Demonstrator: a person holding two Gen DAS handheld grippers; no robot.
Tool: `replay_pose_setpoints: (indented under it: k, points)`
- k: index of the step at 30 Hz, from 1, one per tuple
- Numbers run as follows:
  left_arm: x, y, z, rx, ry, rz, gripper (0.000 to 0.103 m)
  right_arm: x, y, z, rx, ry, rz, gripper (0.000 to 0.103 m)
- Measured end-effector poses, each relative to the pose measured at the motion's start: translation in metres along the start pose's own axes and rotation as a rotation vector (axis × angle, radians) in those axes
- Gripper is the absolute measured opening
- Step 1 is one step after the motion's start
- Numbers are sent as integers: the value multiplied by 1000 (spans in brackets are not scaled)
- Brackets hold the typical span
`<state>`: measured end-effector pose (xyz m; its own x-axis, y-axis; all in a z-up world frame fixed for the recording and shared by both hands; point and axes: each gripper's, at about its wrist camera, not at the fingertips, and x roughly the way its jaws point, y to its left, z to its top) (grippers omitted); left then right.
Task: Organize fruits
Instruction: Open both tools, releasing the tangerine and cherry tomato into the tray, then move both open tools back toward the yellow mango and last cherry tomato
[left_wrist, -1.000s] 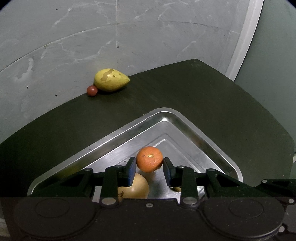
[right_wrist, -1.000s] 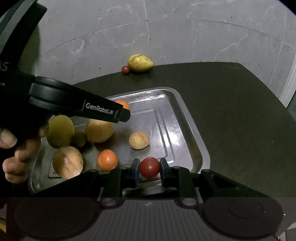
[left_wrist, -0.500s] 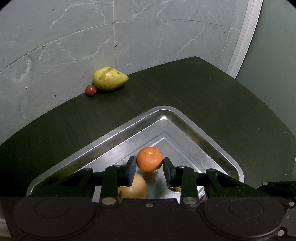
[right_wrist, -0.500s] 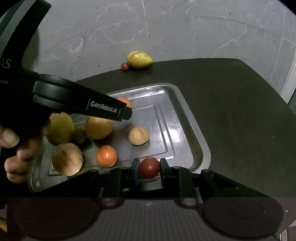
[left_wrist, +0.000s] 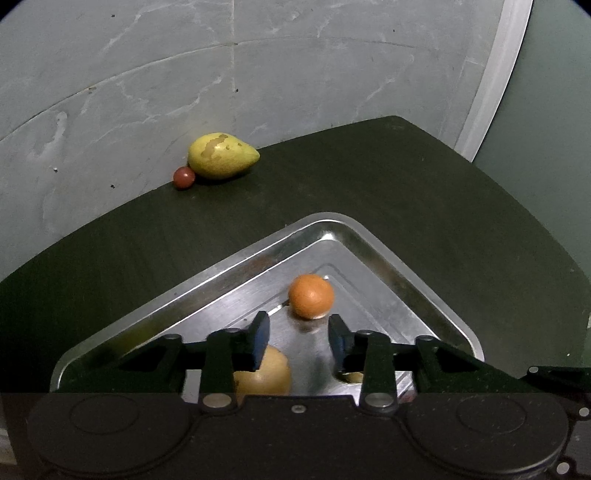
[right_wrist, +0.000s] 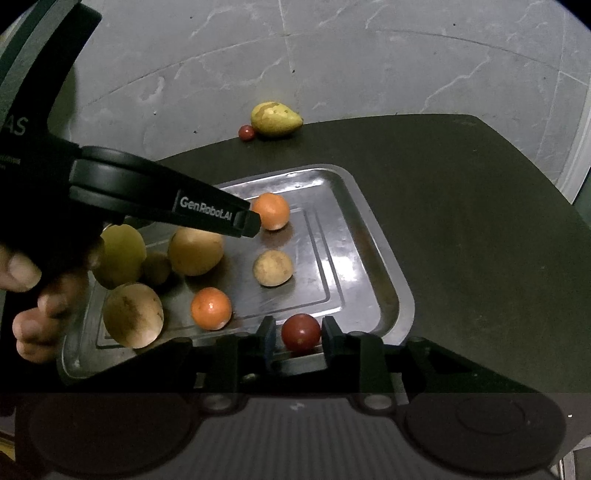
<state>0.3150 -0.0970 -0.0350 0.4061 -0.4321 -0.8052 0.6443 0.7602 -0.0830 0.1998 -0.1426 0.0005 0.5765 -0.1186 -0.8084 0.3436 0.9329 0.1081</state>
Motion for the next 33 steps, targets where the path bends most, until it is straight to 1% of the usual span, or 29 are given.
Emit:
replay_pose_setpoints:
  k: [1,2,3,4,6,8,9,11,12,13,14,17,19,24,33]
  points:
    - [-1,1,0,-4,-3,-4,47,-1,-1,0,-3,-2,1,35]
    - [-2,2,0,-9,-5,-6,53,-2,0,1,-4,-4,0,41]
    - [-4,4,0,-17,-10,-8,56,-3,0,1,-5,-5,-1,44]
    - [-6,5,1,-26,-14,-11,61,-4,1,1,-6,-7,-2,49]
    - [-11,8,1,-45,-24,-18,66,-7,2,1,-10,-6,-2,56]
    - [-16,13,1,-57,-34,-25,75,-10,3,2,-13,-4,-2,68]
    - [-20,16,0,-63,-40,-26,78,-10,4,2,-14,-3,0,70]
    - [-27,21,-2,-76,-50,-26,89,-13,5,3,-20,1,5,81]
    - [-32,24,-4,-82,-56,-26,92,-13,6,4,-23,4,9,84]
    - [-36,26,-6,-88,-64,-25,99,-14,6,4,-28,6,14,89]
    - [-40,28,-8,-94,-74,-21,102,-14,7,4,-33,12,20,93]
    - [-52,34,-16,-104,-83,-2,102,-14,10,4,-51,28,28,101]
    - [-60,39,-23,-114,-90,20,102,-13,13,5,-65,40,31,102]
    - [-77,51,-41,-145,-123,80,102,-11,19,8,-116,66,33,103]
    - [-87,85,-65,-238,-81,205,102,-4,30,16,-199,97,49,103]
